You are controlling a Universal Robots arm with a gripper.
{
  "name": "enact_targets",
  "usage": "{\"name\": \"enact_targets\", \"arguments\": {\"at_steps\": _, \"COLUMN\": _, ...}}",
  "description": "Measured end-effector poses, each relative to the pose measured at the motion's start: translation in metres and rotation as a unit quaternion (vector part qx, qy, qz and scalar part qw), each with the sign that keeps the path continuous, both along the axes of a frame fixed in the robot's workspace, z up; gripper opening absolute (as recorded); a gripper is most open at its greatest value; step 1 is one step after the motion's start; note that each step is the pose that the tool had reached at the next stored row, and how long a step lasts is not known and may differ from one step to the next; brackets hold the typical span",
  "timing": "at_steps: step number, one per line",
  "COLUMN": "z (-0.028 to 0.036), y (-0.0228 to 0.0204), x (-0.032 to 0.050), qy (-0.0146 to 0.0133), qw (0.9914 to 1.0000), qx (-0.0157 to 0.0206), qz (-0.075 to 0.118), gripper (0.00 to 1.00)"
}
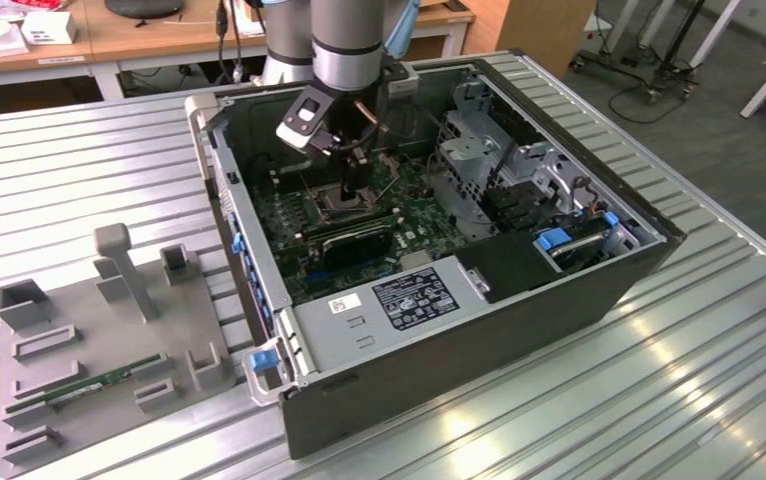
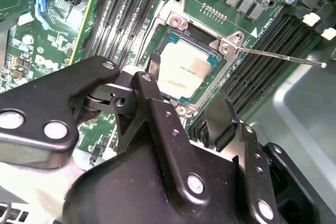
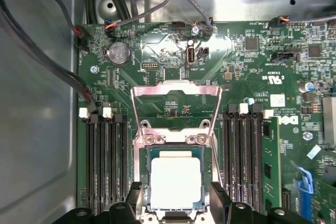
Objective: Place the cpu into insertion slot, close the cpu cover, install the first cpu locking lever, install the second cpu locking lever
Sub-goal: 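Place the cpu into insertion slot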
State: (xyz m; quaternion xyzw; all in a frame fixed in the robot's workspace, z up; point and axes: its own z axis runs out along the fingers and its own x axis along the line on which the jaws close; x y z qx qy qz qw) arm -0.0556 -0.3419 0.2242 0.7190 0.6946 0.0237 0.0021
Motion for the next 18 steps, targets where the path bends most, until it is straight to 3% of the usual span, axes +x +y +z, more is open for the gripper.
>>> {"name": "enact_targets", "arguments": {"at_steps": 3, "z": 0.0028, "y": 0.0000, "x": 0.0000, "qy": 0.0000, "qw": 1.00000, "qx": -0.0014, "qz": 0.000, "gripper": 0.62}}
{"name": "enact_targets", "arguments": {"at_steps": 16, "z": 0.0029, "y": 0.0000, "x": 0.0000, "qy": 0.0000, "qw": 0.99999, "qx": -0.0037, "qz": 0.000, "gripper": 0.62}}
{"name": "enact_targets", "arguments": {"at_steps": 18, "z": 0.0029, "y": 0.0000, "x": 0.0000, "qy": 0.0000, "qw": 0.99999, "qx": -0.0040, "qz": 0.000, "gripper": 0.54}}
